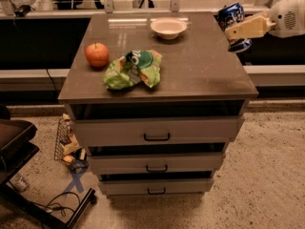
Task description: Place pepsi can upright
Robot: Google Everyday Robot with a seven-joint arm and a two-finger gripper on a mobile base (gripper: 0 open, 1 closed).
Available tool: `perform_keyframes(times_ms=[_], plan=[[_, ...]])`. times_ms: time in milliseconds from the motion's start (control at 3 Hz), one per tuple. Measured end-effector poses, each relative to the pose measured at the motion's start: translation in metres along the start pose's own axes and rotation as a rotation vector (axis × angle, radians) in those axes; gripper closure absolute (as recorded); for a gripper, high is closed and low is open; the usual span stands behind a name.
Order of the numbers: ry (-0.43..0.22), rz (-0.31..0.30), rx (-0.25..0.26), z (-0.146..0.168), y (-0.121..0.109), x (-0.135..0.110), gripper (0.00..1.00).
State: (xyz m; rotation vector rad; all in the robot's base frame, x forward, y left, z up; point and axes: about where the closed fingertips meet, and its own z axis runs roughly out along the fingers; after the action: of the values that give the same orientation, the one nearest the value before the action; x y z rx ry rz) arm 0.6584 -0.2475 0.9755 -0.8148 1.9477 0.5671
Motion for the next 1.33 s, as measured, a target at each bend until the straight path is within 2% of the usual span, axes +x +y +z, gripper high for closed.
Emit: perform_keyframes(times_ms=[333,667,1000,1333], plan=[[-0.203,0.041,-0.089,0.009,-0.016,0.021,1.00],[-0.286,0.080,-0.131,0.014,-0.026,0.035,1.00],[-0.349,0.083,-0.179,0.022,-0.032,0.045,1.00],[-0.367,0.007,-0.216,0.032,-0.028,0.052,1.00]])
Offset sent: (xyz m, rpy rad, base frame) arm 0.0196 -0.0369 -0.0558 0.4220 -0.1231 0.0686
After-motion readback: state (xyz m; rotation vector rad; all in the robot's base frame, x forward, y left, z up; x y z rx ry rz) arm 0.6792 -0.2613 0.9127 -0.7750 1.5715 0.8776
